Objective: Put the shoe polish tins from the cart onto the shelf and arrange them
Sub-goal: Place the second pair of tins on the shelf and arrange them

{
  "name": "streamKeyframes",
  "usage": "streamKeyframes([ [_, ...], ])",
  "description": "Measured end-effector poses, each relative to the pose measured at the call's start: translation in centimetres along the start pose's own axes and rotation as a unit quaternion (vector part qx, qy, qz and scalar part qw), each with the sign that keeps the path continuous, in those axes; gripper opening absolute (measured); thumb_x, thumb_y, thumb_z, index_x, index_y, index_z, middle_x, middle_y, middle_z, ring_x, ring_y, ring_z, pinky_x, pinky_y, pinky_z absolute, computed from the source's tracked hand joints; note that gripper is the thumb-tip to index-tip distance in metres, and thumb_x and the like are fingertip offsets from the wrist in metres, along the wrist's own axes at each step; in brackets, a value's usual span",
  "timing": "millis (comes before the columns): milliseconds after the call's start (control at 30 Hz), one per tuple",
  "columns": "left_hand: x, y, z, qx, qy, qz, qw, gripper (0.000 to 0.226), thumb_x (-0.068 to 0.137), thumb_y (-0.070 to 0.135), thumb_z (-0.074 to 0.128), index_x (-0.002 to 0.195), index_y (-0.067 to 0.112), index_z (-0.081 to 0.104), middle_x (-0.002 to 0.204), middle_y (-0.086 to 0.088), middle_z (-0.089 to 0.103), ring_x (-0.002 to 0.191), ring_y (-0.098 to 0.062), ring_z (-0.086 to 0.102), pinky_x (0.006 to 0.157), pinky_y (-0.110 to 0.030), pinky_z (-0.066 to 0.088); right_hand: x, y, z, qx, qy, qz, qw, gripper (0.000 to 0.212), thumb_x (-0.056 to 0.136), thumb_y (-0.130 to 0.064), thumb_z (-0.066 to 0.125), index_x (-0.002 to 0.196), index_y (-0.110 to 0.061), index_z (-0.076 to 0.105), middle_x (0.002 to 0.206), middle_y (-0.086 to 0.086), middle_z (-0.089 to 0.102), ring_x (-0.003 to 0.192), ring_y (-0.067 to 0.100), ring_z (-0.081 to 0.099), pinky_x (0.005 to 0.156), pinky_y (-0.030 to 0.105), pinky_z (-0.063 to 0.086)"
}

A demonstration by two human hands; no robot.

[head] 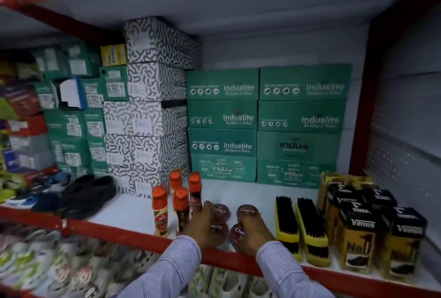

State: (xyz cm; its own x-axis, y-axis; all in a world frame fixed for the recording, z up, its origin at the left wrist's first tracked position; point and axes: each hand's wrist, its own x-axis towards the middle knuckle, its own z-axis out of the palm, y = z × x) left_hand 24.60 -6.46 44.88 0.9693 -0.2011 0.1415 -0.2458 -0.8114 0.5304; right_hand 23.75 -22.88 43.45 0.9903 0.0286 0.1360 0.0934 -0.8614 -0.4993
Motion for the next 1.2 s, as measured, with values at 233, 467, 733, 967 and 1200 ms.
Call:
streamKeyframes([
  [233, 1.6, -1.8, 0.6, -0.012, -0.041, 0.041, 0.998, 0.070, 0.070, 0.029, 0.076, 0.136, 0.024, 0.053, 0.128, 0.008, 0.064, 0.117, -0.008, 0.060, 0.095, -0.010, 0.043, 0.6, 1.2, -1.0, 0.040, -0.043, -0.001, 0.998, 0.049, 0.075, -0.025, 0.073, 0.121, -0.014, 0.060, 0.121, 0.005, 0.058, 0.113, 0.018, 0.058, 0.101, 0.025, 0.044],
  [467, 5.0, -0.4, 0.6, 0.027, 0.002, 0.047, 0.999, 0.026, 0.086, 0.018, 0.058, 0.107, 0.014, 0.073, 0.116, -0.013, 0.073, 0.112, -0.032, 0.065, 0.095, -0.035, 0.053, 4.8, 1.2, -2.3, 0.057, 0.049, 0.047, 0.996, 0.035, 0.085, -0.011, 0.059, 0.119, -0.010, 0.066, 0.131, 0.013, 0.062, 0.123, 0.027, 0.056, 0.104, 0.028, 0.041],
  [733, 7.9, -2.4, 2.5, 0.039, 0.011, 0.051, 0.998, 0.029, 0.079, 0.031, 0.060, 0.104, 0.036, 0.073, 0.105, -0.006, 0.078, 0.100, -0.027, 0.071, 0.088, -0.039, 0.059, 6.5, 2.0, -0.7, 0.049, -0.001, 0.047, 0.998, 0.020, 0.080, -0.016, 0.066, 0.095, -0.018, 0.079, 0.103, 0.011, 0.076, 0.102, 0.030, 0.067, 0.093, 0.034, 0.054],
  [967, 8.1, -2.9, 2.7, 0.012, 0.025, 0.073, 0.997, 0.021, 0.084, 0.028, 0.065, 0.101, 0.032, 0.076, 0.098, -0.008, 0.079, 0.095, -0.024, 0.073, 0.085, -0.039, 0.059, 6.0, 2.2, -0.5, 0.073, 0.002, 0.034, 0.997, 0.020, 0.078, -0.020, 0.074, 0.097, -0.022, 0.078, 0.107, 0.009, 0.076, 0.104, 0.025, 0.067, 0.095, 0.030, 0.051],
  [1200, 6.6, -2.3, 1.6, -0.002, 0.046, 0.085, 0.995, 0.023, 0.083, 0.015, 0.064, 0.101, 0.020, 0.077, 0.106, -0.010, 0.077, 0.103, -0.027, 0.070, 0.093, -0.037, 0.056, 4.7, 2.0, -1.7, 0.072, 0.040, 0.025, 0.996, 0.025, 0.080, -0.012, 0.070, 0.104, -0.018, 0.076, 0.115, 0.006, 0.073, 0.107, 0.021, 0.066, 0.098, 0.029, 0.050],
])
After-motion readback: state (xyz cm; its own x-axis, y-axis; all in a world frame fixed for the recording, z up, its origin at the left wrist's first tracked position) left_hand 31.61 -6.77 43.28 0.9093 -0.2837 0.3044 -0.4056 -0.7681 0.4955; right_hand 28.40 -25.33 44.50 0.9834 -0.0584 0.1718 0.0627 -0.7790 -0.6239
